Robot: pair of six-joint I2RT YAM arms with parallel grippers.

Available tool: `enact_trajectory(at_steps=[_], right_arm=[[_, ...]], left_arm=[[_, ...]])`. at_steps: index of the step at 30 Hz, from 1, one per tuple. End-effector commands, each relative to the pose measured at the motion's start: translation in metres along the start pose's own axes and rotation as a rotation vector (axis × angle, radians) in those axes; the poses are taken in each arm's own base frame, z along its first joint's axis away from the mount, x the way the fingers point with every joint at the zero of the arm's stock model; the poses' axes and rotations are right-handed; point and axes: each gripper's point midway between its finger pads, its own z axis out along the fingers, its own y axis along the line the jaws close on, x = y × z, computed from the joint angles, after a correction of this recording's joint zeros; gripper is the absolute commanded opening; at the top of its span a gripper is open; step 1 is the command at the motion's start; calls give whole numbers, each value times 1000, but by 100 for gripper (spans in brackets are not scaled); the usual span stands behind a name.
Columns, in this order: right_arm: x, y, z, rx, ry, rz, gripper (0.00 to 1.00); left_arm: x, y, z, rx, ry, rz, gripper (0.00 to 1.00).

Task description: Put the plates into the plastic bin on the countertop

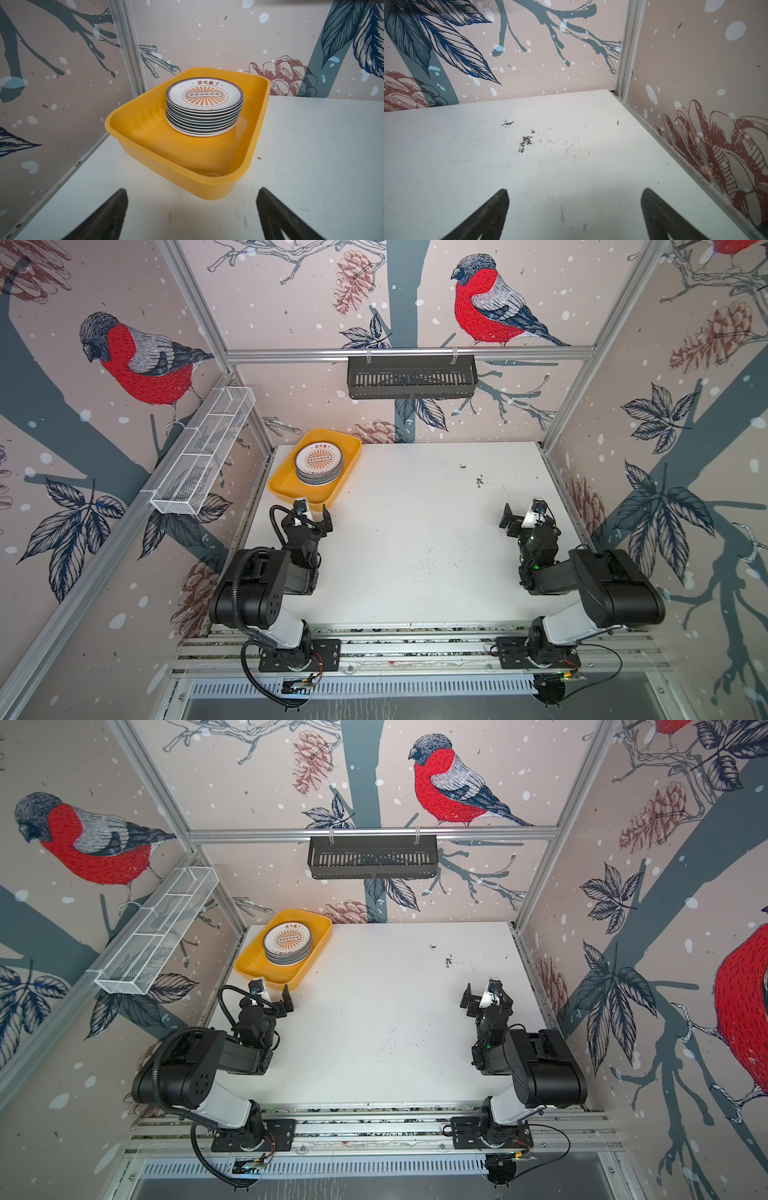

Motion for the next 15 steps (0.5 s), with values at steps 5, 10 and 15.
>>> enact_trajectory(at_steps=[5,10,15], right_arm=[[-5,1,3,-14,-13,0,99],[-5,1,3,-12,-13,-2,99],[-6,1,0,-10,-23,-5,100]], left_arm=[[-6,-1,2,-2,-19,7,96],[-5,-2,2,-2,-17,8,96],[-7,-3,-1,3,-29,9,96]])
